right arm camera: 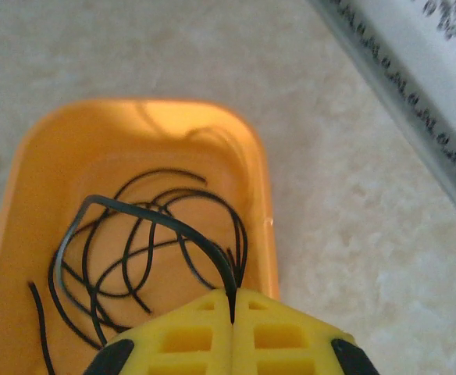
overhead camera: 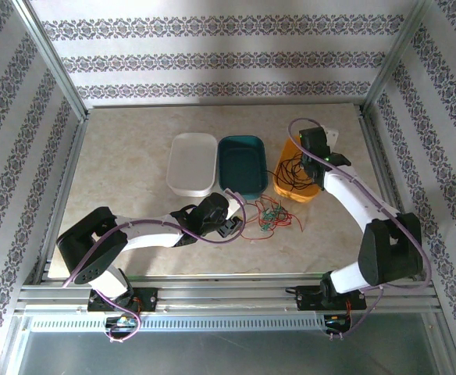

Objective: Untangle the cables

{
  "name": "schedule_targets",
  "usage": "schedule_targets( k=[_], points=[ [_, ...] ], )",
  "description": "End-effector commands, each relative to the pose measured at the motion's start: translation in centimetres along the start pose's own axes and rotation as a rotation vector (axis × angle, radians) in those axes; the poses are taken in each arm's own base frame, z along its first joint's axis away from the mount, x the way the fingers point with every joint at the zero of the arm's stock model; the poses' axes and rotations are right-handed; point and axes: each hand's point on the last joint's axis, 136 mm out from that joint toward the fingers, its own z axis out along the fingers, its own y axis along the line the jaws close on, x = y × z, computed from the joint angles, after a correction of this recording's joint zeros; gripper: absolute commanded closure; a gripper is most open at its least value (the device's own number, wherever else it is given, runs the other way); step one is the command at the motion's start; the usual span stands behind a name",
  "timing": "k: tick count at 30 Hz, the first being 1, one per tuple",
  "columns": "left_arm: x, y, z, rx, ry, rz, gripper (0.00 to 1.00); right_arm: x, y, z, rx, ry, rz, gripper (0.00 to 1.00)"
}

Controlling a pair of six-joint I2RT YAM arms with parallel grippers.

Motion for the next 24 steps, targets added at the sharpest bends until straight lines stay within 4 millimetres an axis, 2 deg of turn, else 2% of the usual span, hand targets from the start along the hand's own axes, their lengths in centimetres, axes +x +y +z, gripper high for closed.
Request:
schedule_targets(
  k=[1, 9, 15, 24],
  points=[
    [-0.5, -0.5, -0.4, 0.004, -0.020, -0.002, 0.45, 2.4, -0.2, 0.8, 0.006, 0.092, 0.011, 0.99],
    [-0.4, -0.6, -0.5, 0.007, -0.020, -0.013, 0.45, 2.8, -1.4, 2.2, 0.112, 0.117, -0.021, 0.99],
    [-0.3, -0.6, -0.7, 0.008, -0.016, -0.009, 0.45, 1.0, -3.3, 3.2, 0.240, 0.085, 0.000, 1.00],
    [0.0, -0.9, -0.8, 0.025, 0.015, 0.015, 0.44, -1.7, -7.1, 1.3, 0.434, -0.067, 0.109, 1.00]
  ],
)
